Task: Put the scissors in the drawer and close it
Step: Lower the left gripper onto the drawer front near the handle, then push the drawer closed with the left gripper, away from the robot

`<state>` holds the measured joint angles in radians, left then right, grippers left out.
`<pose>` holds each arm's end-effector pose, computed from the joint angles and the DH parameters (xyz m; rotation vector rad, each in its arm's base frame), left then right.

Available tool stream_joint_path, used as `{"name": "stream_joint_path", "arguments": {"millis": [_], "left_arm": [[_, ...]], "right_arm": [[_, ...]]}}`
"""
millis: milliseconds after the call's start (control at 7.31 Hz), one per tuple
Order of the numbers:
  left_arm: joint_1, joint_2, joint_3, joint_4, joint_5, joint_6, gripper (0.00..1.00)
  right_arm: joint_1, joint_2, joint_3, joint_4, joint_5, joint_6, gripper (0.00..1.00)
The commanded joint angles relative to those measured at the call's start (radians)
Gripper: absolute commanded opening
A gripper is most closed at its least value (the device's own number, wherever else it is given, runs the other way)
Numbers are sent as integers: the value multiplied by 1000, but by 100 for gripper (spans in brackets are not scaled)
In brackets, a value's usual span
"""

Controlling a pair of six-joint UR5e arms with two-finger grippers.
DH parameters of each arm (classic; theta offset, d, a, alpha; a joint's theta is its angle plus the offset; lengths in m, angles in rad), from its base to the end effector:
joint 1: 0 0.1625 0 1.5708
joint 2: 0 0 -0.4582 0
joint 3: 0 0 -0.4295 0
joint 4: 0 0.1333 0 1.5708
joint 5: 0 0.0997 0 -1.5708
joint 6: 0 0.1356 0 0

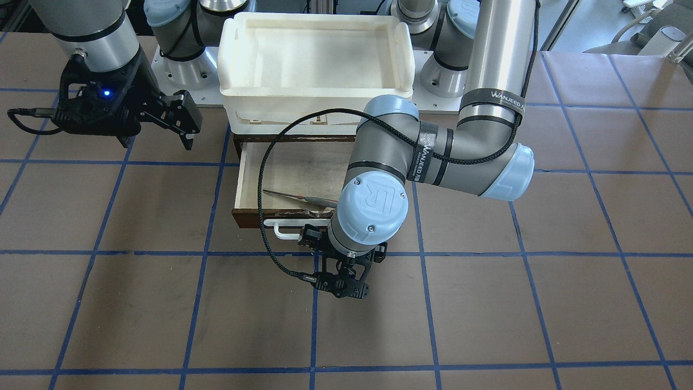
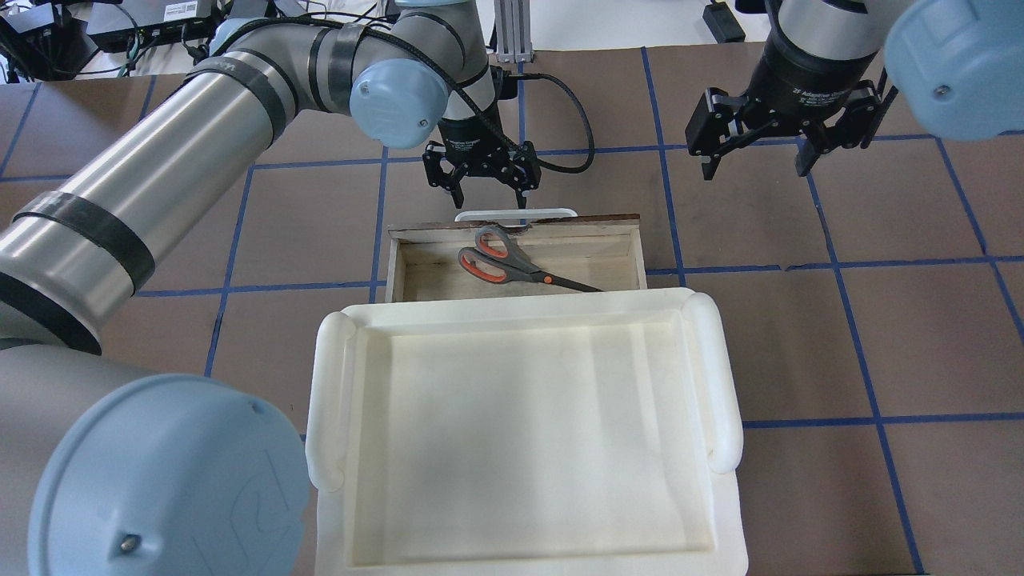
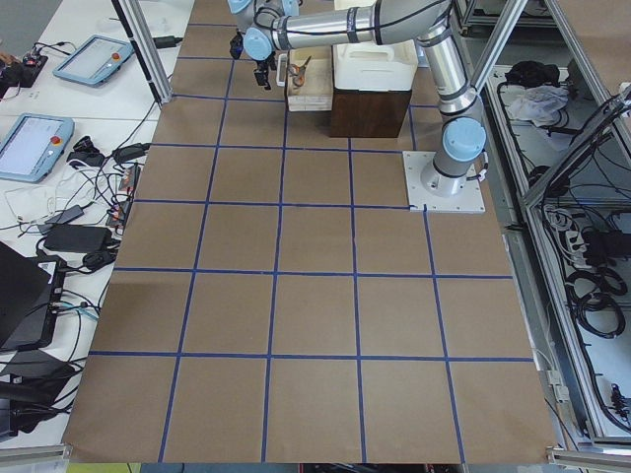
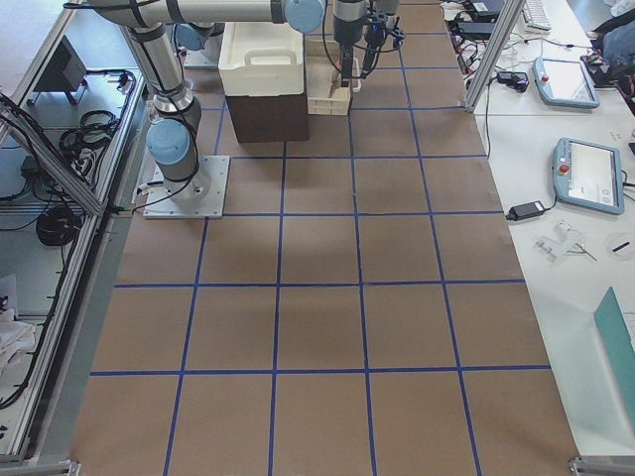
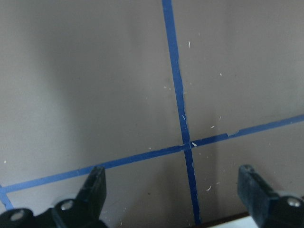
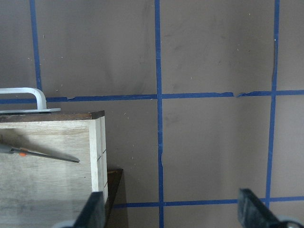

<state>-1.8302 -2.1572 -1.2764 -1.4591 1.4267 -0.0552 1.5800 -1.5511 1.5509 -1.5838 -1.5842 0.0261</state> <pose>-0.3372 -0.6750 0.2706 -0.2875 -2.9991 -0.3031 0.1364 -0.5388 0.4864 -0.0266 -3.1282 0.0210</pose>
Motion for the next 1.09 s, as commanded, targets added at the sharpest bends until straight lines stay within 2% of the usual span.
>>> {"name": "stream_joint_path", "arguments": {"millis": [0,274,957], "left_arm": [[-4,3,-1,-20,-2,1,100],[-8,23,-1,-95,0,-5,100],[-14,98,-96,-130,0,0,100]], "right_arm": [[0,0,0,1,0,2,100],[0,0,0,1,0,2,100],[0,0,0,-1,1,0,100]]}}
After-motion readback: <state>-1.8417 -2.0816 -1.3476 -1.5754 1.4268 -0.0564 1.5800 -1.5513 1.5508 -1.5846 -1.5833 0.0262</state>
